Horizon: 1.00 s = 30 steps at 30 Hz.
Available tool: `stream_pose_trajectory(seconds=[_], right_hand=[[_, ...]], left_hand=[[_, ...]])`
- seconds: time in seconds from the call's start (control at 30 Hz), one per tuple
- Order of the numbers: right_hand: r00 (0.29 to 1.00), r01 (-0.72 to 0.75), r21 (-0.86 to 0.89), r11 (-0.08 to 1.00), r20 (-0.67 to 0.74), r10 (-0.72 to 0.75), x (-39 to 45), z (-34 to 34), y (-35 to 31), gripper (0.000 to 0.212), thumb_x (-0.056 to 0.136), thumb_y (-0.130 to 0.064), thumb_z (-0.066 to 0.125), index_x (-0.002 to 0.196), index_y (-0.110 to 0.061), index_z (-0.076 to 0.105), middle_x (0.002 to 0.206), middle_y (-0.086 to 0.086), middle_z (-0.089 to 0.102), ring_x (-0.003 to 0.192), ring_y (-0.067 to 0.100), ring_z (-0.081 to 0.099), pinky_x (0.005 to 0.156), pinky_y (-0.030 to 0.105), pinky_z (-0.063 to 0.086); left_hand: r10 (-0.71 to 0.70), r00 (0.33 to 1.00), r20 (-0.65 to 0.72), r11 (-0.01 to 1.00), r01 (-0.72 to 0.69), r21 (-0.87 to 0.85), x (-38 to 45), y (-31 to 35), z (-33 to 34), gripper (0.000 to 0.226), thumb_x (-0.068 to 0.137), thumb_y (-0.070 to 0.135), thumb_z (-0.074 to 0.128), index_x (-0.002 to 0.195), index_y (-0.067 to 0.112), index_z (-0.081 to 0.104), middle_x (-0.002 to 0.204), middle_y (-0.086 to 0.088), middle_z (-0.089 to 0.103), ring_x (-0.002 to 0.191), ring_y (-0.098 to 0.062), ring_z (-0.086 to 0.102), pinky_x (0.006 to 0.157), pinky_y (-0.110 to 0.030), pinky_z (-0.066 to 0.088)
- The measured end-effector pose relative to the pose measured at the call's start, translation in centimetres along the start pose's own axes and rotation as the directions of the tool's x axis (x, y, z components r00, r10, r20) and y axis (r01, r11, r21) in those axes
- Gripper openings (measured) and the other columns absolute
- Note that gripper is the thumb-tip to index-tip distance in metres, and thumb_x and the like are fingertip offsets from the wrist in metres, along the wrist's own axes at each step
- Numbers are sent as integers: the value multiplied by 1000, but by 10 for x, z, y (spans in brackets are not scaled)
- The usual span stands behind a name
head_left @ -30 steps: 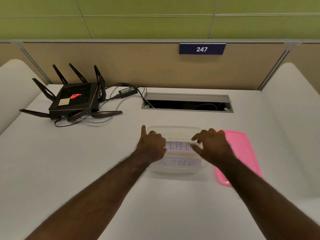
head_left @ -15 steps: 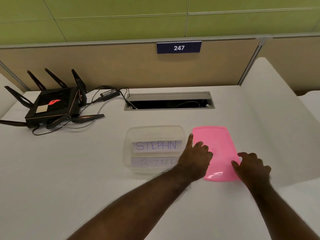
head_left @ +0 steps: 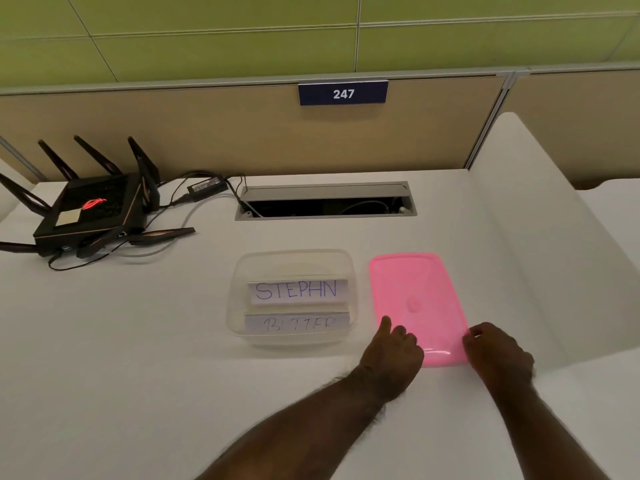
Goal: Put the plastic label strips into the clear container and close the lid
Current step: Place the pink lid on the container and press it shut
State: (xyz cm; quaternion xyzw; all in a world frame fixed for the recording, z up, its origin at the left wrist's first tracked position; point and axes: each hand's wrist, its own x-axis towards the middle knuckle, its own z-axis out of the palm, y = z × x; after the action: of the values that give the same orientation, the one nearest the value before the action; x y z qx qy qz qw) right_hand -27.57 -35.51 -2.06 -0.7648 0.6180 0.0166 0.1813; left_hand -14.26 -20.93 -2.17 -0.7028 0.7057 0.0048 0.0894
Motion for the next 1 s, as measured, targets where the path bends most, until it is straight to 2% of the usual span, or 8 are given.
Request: stream_pose_trajectory(seconds=[0.17, 0.33, 0.43, 0.53, 0.6, 0.7, 0.83, 1.0], right_hand=[[997, 65, 192, 979, 28, -71, 6, -47, -10, 24, 82, -35, 60, 67, -16, 62, 74, 4, 64, 74, 30, 61, 71, 33, 47], [972, 213, 698, 684, -81, -220, -2, -91, -44, 27, 95, -40, 52, 90, -19, 68, 86, 4, 71, 71, 23, 66, 64, 32, 47], [966, 241, 743, 625, -118, -231, -4, -91, -69, 32, 96, -44, 50, 119, -24, 59, 115, 2, 65, 97, 22, 64, 83, 39, 49], [970, 223, 755, 617, -107, -219, -8, -77, -95, 55, 91, -36, 61, 140, -18, 43, 134, 6, 52, 112, 22, 55, 93, 39, 46], [970, 185, 787, 589, -49, -240, -13, -64, -113, 65, 89, -30, 66, 144, -14, 36, 141, 11, 48, 116, 25, 54, 97, 40, 46], [963, 171, 742, 648, 13, -269, -22, -41, -139, 69, 84, -30, 73, 142, -14, 39, 134, 15, 54, 110, 27, 59, 96, 47, 49], [948, 225, 627, 746, 37, -316, -38, -11, -174, 66, 79, -31, 77, 135, -13, 49, 122, 13, 62, 105, 25, 61, 93, 39, 49], [945, 223, 486, 845, 105, -309, -50, 19, -203, 75, 78, -47, 72, 140, -15, 44, 131, 15, 51, 118, 33, 53, 102, 43, 43]], left_hand=[[-105, 973, -206, 986, 75, -151, -4, -3, -18, 20, 62, 17, 77, 75, 23, 63, 71, 6, 60, 58, -14, 55, 47, -24, 35], [-398, 815, -420, 852, 160, -498, -21, -31, -56, 11, 86, 30, 62, 88, 20, 57, 82, 0, 62, 63, -21, 59, 48, -30, 43], [-565, 770, -296, 616, 155, -772, -44, -64, -80, 13, 88, 37, 57, 90, 24, 57, 88, 6, 65, 73, -13, 62, 64, -29, 48], [-678, 732, -64, 182, 83, -980, -70, -101, -91, 8, 85, 23, 68, 83, 20, 61, 77, 2, 70, 70, -15, 69, 65, -30, 54], [-702, 703, 115, -134, 29, -991, -93, -122, -88, 8, 84, 11, 70, 84, 11, 62, 73, -5, 70, 68, -21, 72, 63, -33, 57], [-678, 685, 268, -347, 22, -937, -132, -145, -73, 12, 86, 12, 68, 93, 4, 64, 82, -10, 74, 72, -22, 73, 65, -33, 60], [-732, 533, 424, -435, 113, -893, -173, -166, -41, 14, 88, 12, 67, 92, -1, 65, 74, -12, 69, 61, -21, 67, 62, -34, 60], [-841, 324, 433, -321, 344, -882, -198, -178, -8, 14, 87, 20, 68, 79, 8, 68, 63, -8, 67, 50, -17, 66, 60, -34, 60]])
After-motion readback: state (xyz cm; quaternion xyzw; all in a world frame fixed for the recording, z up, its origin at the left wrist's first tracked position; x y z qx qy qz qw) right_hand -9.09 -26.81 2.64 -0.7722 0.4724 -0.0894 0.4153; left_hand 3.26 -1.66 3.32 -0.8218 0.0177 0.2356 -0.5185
